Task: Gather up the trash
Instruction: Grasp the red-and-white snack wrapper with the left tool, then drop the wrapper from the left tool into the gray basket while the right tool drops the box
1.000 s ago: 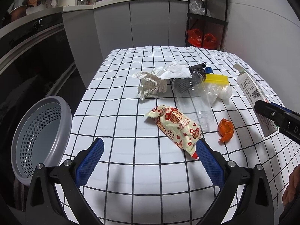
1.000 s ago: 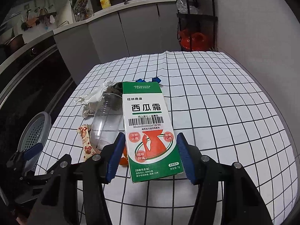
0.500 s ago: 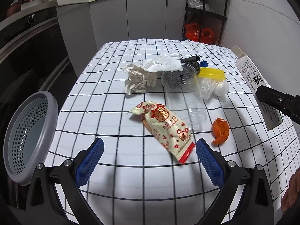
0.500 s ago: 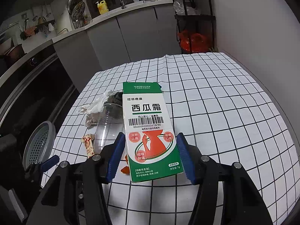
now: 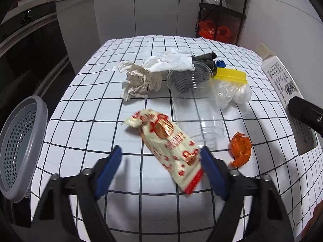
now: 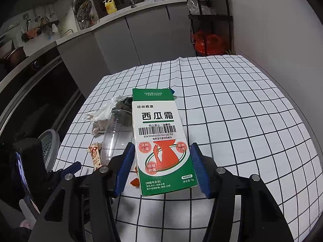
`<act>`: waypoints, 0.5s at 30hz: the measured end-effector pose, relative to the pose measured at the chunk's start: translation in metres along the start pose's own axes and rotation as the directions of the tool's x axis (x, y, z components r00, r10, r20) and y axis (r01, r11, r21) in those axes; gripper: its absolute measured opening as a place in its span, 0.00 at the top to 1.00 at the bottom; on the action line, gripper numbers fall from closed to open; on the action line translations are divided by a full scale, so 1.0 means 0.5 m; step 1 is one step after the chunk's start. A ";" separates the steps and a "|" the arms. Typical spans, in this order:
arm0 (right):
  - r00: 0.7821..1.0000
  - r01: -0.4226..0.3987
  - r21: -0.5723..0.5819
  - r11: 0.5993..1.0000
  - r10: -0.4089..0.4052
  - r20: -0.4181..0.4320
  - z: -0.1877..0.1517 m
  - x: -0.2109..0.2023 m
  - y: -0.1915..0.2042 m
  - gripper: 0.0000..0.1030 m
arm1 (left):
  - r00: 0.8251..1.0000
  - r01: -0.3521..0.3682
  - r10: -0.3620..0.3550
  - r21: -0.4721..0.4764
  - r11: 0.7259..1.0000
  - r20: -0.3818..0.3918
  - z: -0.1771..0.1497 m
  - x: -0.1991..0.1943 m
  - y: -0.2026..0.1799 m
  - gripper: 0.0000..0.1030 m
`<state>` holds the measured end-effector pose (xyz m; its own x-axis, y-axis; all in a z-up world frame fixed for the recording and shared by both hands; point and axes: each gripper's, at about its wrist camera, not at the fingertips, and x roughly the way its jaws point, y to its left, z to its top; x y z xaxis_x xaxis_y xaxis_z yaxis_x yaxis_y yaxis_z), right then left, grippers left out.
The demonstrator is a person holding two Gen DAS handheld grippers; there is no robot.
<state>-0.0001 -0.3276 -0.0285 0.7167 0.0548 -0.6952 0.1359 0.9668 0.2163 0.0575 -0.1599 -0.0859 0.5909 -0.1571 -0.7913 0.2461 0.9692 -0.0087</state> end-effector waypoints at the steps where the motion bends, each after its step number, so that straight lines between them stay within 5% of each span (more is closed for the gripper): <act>1: 1.000 -0.001 -0.001 1.000 0.001 0.000 0.001 0.000 0.000 0.47 | 1.000 0.007 -0.007 0.002 1.000 -0.008 0.000 0.002 0.000 0.46; 5: 1.000 -0.003 -0.006 1.000 0.003 0.002 0.001 -0.002 0.003 0.47 | 0.999 0.031 -0.031 0.007 1.000 -0.022 -0.007 0.000 0.008 0.77; 15: 0.999 -0.030 -0.006 1.000 0.031 0.034 0.016 -0.026 0.027 0.47 | 0.997 0.065 -0.065 0.016 0.998 0.048 -0.009 -0.091 0.066 0.78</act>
<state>-0.0020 -0.3172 -0.0111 0.7437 0.0758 -0.6642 0.1099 0.9662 0.2333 0.0355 -0.1198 -0.0529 0.6098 -0.2289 -0.7588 0.2956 0.9540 -0.0502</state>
